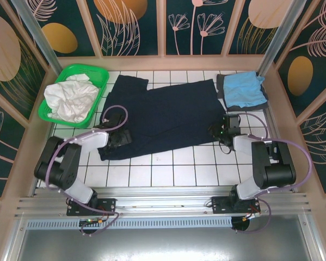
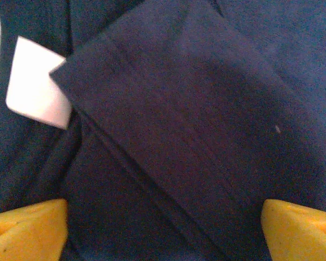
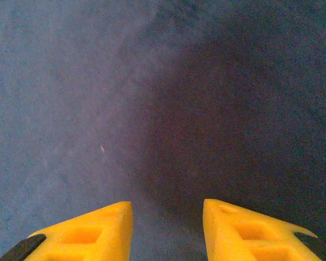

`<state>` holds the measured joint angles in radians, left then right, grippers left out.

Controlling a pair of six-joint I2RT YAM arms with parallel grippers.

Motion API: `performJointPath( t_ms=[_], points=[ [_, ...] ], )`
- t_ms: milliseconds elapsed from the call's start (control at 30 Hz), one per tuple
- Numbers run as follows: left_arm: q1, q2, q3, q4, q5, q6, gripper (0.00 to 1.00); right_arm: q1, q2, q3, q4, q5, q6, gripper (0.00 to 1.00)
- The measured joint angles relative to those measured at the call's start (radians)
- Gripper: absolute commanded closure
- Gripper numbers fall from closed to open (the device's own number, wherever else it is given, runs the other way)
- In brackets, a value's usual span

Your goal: Fold and stack the t-shirts

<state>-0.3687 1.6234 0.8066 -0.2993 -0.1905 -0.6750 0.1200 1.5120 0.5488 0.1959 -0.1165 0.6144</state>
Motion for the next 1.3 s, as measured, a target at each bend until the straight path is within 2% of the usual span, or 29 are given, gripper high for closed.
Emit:
performJointPath(
  t_ms=[200, 333, 467, 633, 733, 867, 1033, 1167, 1300],
  points=[
    [0.005, 0.230, 0.256, 0.029, -0.052, 0.044, 0.12, 0.014, -0.031, -0.048, 0.048, 0.018, 0.049, 0.62],
    [0.014, 0.298, 0.341, 0.033, -0.076, 0.072, 0.11, 0.069, -0.138, -0.112, -0.007, 0.030, 0.090, 0.62],
    [0.017, 0.285, 0.322, 0.031, -0.095, 0.077, 0.08, 0.124, -0.292, -0.163, -0.116, 0.030, 0.129, 0.62],
    [0.017, 0.144, 0.155, 0.016, -0.119, 0.065, 0.04, 0.175, -0.417, -0.101, -0.209, 0.049, 0.122, 0.61],
    [0.017, 0.088, 0.121, -0.036, -0.137, 0.064, 0.03, 0.183, -0.360, -0.013, -0.200, 0.065, 0.078, 0.62],
    [0.017, 0.063, 0.132, -0.059, -0.138, 0.063, 0.02, 0.183, -0.161, 0.096, -0.156, 0.071, 0.018, 0.66],
    [0.017, -0.017, 0.080, -0.003, -0.075, 0.049, 0.04, 0.181, 0.033, 0.106, -0.109, 0.064, -0.003, 0.68],
    [0.017, -0.039, -0.025, 0.067, -0.018, 0.034, 0.04, 0.179, 0.071, 0.082, -0.033, 0.056, 0.005, 0.70],
    [0.016, -0.020, -0.037, 0.103, -0.035, 0.032, 0.02, 0.188, 0.078, 0.043, 0.051, 0.052, 0.037, 0.70]
  ],
)
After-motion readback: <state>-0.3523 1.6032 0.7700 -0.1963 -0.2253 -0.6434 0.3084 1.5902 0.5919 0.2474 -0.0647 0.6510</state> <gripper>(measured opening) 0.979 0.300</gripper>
